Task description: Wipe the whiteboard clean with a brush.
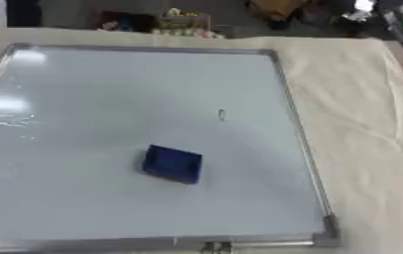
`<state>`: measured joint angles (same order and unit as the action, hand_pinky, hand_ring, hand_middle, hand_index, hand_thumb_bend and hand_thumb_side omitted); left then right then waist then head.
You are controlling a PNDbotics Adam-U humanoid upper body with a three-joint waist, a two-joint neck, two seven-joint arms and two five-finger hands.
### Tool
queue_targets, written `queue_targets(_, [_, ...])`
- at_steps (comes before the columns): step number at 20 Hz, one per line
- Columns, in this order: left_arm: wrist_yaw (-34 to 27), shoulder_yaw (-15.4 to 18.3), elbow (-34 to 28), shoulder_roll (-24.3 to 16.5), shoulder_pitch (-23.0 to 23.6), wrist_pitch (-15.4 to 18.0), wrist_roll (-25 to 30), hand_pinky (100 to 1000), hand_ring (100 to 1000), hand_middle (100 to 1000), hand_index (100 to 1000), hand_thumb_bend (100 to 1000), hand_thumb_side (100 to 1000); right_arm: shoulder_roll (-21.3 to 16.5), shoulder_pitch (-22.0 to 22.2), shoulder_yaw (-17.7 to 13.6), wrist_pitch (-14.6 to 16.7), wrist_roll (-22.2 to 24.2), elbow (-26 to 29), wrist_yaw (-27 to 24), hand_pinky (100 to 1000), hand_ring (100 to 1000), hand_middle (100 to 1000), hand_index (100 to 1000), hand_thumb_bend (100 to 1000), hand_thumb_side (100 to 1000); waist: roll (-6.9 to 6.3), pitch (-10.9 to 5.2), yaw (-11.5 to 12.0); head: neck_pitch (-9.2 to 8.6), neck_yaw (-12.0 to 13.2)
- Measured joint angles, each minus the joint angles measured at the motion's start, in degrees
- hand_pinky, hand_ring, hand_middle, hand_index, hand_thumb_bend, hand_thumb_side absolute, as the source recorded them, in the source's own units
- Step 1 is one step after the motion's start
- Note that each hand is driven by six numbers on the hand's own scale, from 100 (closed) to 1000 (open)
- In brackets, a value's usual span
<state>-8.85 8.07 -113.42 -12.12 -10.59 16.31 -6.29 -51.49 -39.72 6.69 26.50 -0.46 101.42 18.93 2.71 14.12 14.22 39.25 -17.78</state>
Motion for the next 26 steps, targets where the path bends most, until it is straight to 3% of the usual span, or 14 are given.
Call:
queue_targets(4, [-0.3,-0.2,0.0,0.0,0.0,-0.2,0.2,371,432,426,507,100,903,2.6,-3.3,4.3,0.7,3.1,-3.2,3.1,708,599,624,100,705,752,0.05,-0.14,0.4,-0.02,-0.1])
queue_targets(5, [-0.3,-0.2,0.0,0.0,0.0,-0.2,0.2,371,432,426,507,100,903,3.4,-4.2,5.4,1.0,4.0,-4.1,4.0,726,611,625,100,730,660,0.15,-0.22,0.4,-0.02,-0.2])
queue_targets(7, [-0.3,-0.2,0.0,0.0,0.0,-0.2,0.3,371,432,426,508,100,903,5.1,-5.6,7.4,1.6,5.5,-5.8,5.5,736,622,621,100,757,624,0.26,-0.33,0.4,-0.03,-0.3])
queue_targets(12, [-0.6,-0.4,0.0,0.0,0.0,-0.4,0.4,371,433,426,508,100,903,9.0,-8.1,10.7,2.8,9.8,-9.4,9.6,730,627,610,113,870,737,0.26,-0.59,0.3,-0.03,-0.3])
queue_targets(13, [-0.7,-0.5,0.0,0.0,0.0,-0.4,0.4,371,432,426,507,100,903,9.6,-8.4,11.2,3.1,10.6,-10.1,10.3,714,621,597,110,885,816,0.28,-0.68,0.3,-0.04,-0.3])
queue_targets(20, [-0.8,-0.5,0.0,-0.3,0.0,-0.6,0.6,372,433,426,506,100,904,13.0,-9.3,13.6,1.5,17.1,-13.5,11.7,697,613,568,118,829,797,0.48,-1.02,0.3,-0.04,-0.3])
queue_targets(24, [-0.8,-0.5,0.0,-0.4,0.0,-0.7,0.7,372,433,427,506,100,904,14.4,-9.2,14.5,0.5,20.9,-15.6,11.4,702,621,551,154,791,892,0.54,-1.05,0.4,-0.04,-0.4])
queue_targets(26, [-0.9,-0.5,0.0,-0.4,0.0,-0.7,0.7,372,433,427,506,100,905,15.2,-9.2,14.6,-0.1,22.7,-16.3,10.8,707,631,544,163,766,895,0.54,-1.05,0.4,-0.04,-0.5])
